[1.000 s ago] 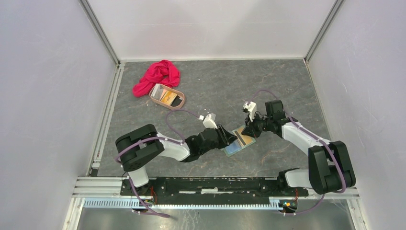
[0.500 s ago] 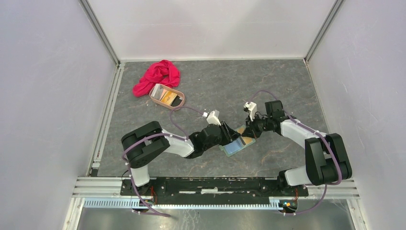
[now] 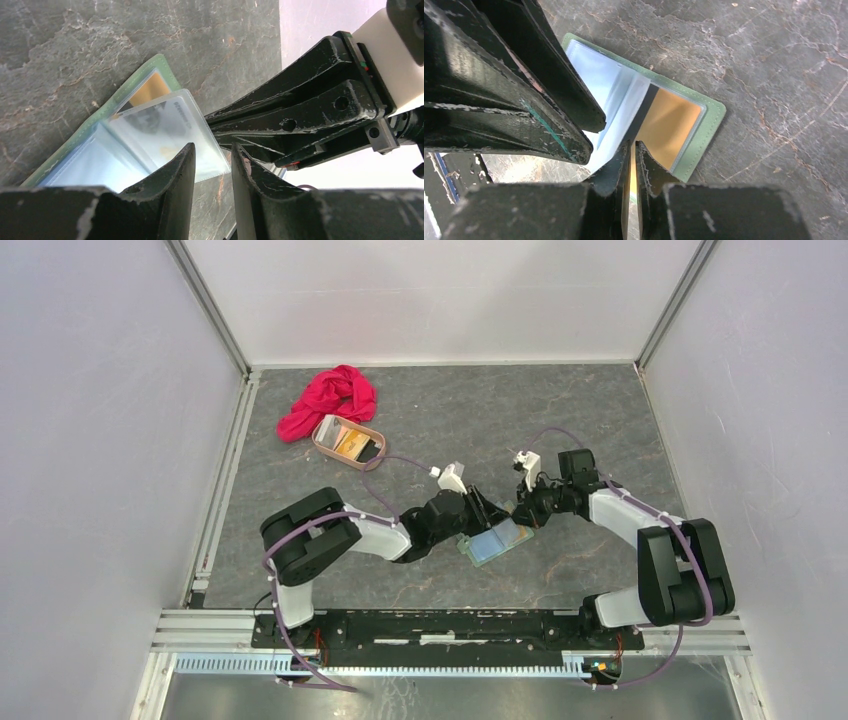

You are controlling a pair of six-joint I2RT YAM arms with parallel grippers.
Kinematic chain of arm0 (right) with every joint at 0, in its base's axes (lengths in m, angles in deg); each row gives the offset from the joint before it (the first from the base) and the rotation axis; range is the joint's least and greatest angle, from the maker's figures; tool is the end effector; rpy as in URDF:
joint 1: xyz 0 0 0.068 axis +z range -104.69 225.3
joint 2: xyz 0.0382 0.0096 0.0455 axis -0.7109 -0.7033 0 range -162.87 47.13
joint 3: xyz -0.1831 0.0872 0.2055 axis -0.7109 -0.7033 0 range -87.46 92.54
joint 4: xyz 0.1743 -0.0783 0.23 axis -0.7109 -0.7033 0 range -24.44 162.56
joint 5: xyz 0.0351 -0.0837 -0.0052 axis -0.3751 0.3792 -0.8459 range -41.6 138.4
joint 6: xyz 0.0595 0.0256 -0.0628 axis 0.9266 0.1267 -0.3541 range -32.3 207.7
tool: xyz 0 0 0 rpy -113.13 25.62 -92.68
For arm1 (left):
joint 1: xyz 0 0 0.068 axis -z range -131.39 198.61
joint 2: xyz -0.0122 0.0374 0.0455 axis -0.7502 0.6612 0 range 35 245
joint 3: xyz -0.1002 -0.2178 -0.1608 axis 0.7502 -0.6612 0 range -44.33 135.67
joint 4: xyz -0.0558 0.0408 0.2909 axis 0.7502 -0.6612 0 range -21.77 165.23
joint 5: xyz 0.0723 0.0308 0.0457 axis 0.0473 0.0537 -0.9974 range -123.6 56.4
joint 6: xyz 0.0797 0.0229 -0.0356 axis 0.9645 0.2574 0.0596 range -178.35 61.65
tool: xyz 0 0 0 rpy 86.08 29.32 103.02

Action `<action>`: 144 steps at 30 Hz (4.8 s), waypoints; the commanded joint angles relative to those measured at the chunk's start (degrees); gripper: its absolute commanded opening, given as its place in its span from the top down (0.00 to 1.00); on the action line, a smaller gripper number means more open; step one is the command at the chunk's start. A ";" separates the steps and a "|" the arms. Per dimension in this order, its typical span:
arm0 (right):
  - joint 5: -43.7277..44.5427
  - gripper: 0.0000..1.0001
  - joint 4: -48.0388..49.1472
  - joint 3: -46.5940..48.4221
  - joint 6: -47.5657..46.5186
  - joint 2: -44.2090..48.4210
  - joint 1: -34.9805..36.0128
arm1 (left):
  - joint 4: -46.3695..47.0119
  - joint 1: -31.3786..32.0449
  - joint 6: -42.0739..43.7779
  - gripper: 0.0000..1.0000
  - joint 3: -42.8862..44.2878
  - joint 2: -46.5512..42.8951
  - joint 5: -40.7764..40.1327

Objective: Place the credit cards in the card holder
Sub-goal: Turn over the card slot in the card holder, then pick up the credit card from the storage box.

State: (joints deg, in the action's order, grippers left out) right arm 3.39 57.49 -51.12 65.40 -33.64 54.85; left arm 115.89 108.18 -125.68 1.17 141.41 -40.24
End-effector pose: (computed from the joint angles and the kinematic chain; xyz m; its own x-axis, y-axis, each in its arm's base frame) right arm 0.2734 0.1038 0.1209 -0.6074 -0.3742 -0.7008 -0.7584 0.5357 0.3713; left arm 0.2282 -0.3701 0.1095 -0.8071 -0.4355 -0.3985 0.1472 0.5053 -0.8503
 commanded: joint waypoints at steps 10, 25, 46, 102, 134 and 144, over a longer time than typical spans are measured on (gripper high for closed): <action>11.57 0.83 2.92 0.34 -2.13 10.62 -6.48 | 1.16 -2.41 7.53 0.59 4.13 -0.31 4.30; -18.14 0.68 -15.65 2.34 -30.07 10.78 -5.54 | -21.06 -2.66 37.57 0.53 -3.92 -31.85 -8.89; -13.89 0.62 -14.46 6.97 -29.15 13.29 -2.75 | -66.36 -34.50 66.27 0.00 24.88 -34.24 2.00; -11.24 0.61 -10.85 10.42 -21.73 3.25 -0.08 | -63.16 -53.50 80.07 0.35 42.85 10.22 -11.42; -11.78 0.62 -11.45 10.60 -21.90 2.86 -0.05 | -63.25 -53.51 78.98 0.44 42.57 6.42 -11.25; -12.03 0.62 -11.63 10.66 -21.99 2.67 -0.07 | -63.26 -53.50 78.93 0.44 42.66 5.68 -11.14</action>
State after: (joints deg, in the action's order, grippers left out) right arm -7.08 46.27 -41.92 44.35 -30.62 54.58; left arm 51.13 55.07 -46.93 42.41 151.42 -51.05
